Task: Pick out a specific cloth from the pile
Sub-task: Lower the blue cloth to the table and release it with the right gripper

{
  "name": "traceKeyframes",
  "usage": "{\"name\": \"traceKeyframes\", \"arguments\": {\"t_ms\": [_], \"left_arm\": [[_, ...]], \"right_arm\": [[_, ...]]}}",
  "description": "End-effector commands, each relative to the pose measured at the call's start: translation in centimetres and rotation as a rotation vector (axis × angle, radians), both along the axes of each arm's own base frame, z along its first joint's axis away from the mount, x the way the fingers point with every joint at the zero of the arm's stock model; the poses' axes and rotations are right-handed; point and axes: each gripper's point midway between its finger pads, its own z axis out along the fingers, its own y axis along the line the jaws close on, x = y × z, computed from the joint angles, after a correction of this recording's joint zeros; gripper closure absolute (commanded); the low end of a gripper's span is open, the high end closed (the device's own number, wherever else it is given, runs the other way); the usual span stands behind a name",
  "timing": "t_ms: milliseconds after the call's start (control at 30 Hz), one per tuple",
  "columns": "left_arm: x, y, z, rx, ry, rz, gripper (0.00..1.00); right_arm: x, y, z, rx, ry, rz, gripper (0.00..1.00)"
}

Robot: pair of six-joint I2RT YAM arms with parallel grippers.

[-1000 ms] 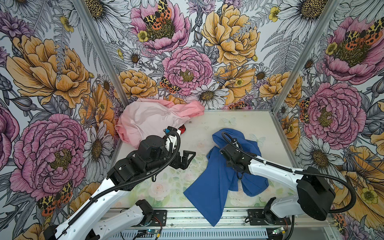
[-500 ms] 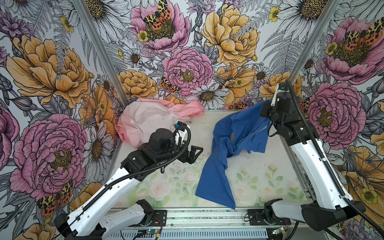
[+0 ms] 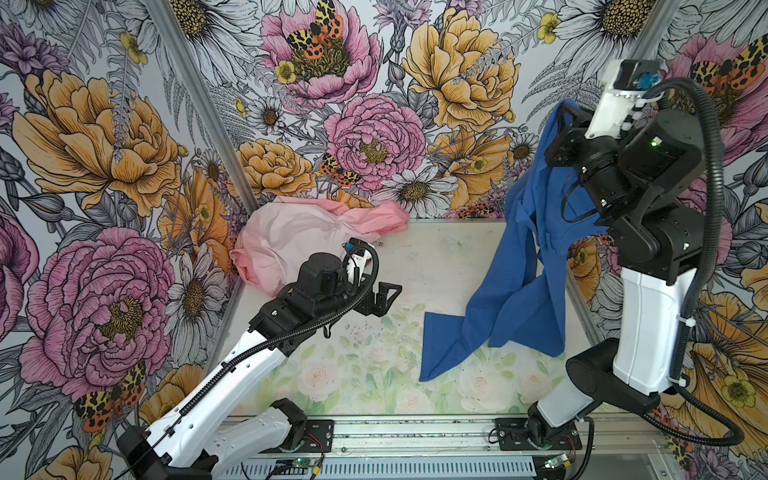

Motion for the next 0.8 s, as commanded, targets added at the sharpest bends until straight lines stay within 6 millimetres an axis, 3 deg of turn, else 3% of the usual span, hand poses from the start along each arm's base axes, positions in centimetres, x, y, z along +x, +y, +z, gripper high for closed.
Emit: {"name": "traceKeyframes", "arguments": {"t_ms": [0,100,167,267,367,467,567,633,700,767], "left_arm": [[-0.2,0.9,1.8,-0.051,-0.059,0.003,0.01],[-0.1,2.0,2.1,-0.067,-0.065,0.02,0.01],[0.0,2.5,2.0,-0.067,-0.067,0.035,0.01],[0.4,3.1,1.7,-0.059,-0.068,0.054,0.01],[0.6,3.4,1.5,-0.055,-0.068,0.066,0.01],[0.6,3.7,1.2,-0.049,-0.069,0.072,0.01],[0.8,3.8,0.8,-0.043,-0.06,0.078,0.01],[0.9,3.8,0.5,-0.038,-0.053,0.08,0.01],[1.1,3.6,0.3,-0.038,-0.051,0.076,0.01],[1.3,3.4,0.3,-0.041,-0.047,0.071,0.01]], "right_arm": [[2.9,8.5,-5.9,0.099,0.202,0.357,1.0],[2.9,14.2,-9.4,0.11,0.309,0.517,1.0],[2.3,17.0,-11.0,0.093,0.345,0.558,1.0],[1.3,18.1,-13.2,0.12,0.414,0.543,1.0],[0.3,14.2,-16.9,0.163,0.476,0.375,1.0],[-2.4,7.7,-21.7,0.212,0.51,0.163,1.0],[-5.7,1.0,-28.6,0.192,0.614,-0.053,1.0],[-7.3,-2.4,-34.2,0.15,0.711,-0.183,1.0],[-7.5,-3.6,-38.8,0.126,0.799,-0.238,1.0],[-6.9,-3.3,-42.1,0.065,0.868,-0.254,1.0]]}}
